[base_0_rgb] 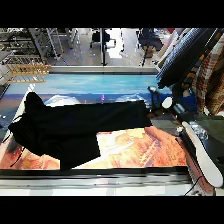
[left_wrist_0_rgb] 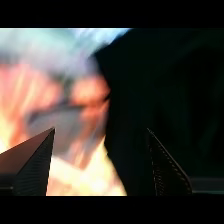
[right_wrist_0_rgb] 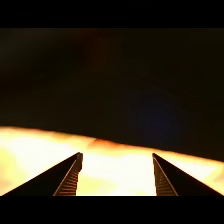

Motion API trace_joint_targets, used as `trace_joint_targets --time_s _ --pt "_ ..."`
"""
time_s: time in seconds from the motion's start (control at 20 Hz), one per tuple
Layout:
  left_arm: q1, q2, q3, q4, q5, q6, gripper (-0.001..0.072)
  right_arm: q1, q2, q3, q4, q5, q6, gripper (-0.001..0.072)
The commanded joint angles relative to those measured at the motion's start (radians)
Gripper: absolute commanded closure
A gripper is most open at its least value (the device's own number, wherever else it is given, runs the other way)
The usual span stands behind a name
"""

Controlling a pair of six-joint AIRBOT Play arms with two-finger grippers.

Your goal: Fold the clothes and pants, and hang the long-sleeved shirts on hangers.

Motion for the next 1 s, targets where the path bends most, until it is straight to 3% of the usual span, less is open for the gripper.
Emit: trace_joint_targets --time_s 0.0,0.1,0.3,0.45,0.5,0.55,0.6,0.8,0.85,0.95 --pt "0.064 0.0 -0.163 -0.158 0.064 0.123 0.0108 0.114 0.099 -0.224 0.291 0.131 -0.098 0.0239" --pt "0.05 0.0 -0.221 -0.213 0.005 0.138 0.0108 0.258 0.108 -0.29 0.298 0.077 -0.098 0.0296" --pt "-0.009 -0.001 -0.257 -0.214 -0.084 0.148 0.0107 0.491 0.082 -0.3 0.261 -0.136 -0.047 0.0296" --pt "-0.061 -0.002 -0.257 -0.213 -0.146 0.148 0.0136 0.578 0.037 -0.299 0.225 -0.176 -0.037 0.0297" --pt "-0.079 -0.002 -0.257 -0.213 -0.156 0.148 0.0318 0.604 0.025 -0.299 0.197 -0.193 -0.037 0.0296" --pt "-0.092 -0.002 -0.257 -0.213 -0.159 0.148 0.0556 0.627 0.014 -0.299 0.182 -0.216 -0.036 0.0296" --pt "-0.103 -0.001 -0.257 -0.213 -0.158 0.148 0.0687 0.648 0.005 -0.299 0.181 -0.248 -0.035 0.0296" --pt "-0.102 0.001 -0.256 -0.218 -0.112 0.148 0.0692 0.682 -0.053 -0.281 0.166 -0.384 0.004 0.0312" --pt "-0.095 0.002 -0.255 -0.221 -0.095 0.148 0.0692 0.682 -0.07 -0.264 0.144 -0.405 0.023 0.0389" --pt "-0.082 0.016 -0.255 -0.222 -0.072 0.148 0.0692 0.68 -0.084 -0.23 0.056 -0.439 0.106 0.0656"
